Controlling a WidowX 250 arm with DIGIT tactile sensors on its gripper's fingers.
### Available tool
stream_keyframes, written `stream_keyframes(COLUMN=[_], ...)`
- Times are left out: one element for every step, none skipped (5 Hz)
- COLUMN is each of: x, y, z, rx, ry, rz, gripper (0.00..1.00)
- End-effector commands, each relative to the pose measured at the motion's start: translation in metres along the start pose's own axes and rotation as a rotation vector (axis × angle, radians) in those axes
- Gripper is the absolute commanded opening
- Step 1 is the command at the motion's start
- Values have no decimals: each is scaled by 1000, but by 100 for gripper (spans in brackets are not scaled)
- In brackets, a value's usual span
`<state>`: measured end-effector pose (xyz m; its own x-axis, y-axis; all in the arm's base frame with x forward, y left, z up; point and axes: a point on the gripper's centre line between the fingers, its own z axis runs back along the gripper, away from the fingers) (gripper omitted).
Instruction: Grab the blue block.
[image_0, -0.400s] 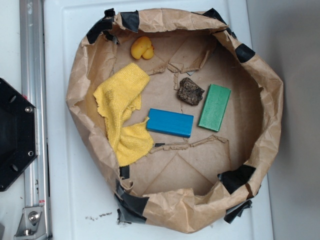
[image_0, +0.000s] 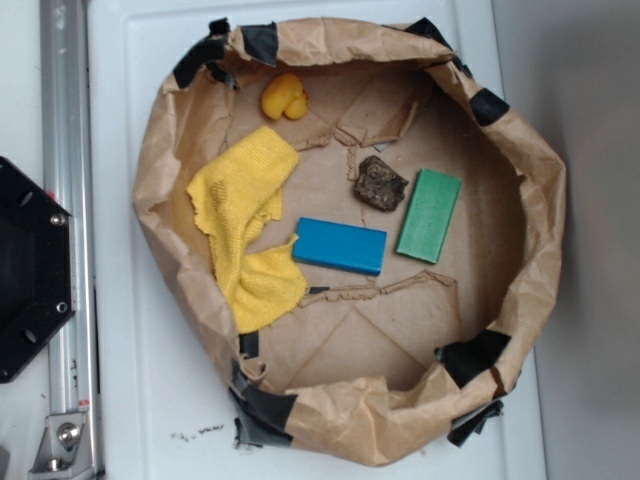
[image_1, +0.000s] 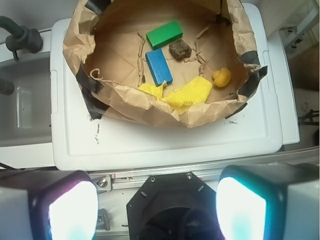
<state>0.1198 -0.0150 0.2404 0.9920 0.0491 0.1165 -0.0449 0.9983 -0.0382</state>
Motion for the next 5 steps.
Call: stream_keyframes(x=[89,132,142,133,128], y=[9,11,5,1,-2], z=[-91,-137,-184,-236,-242], rx=[-50,-49,6,49,115], ry=[12,64,136,272,310], rz=[-90,-125,-185,-298,-361], gripper=[100,100,100,100,100])
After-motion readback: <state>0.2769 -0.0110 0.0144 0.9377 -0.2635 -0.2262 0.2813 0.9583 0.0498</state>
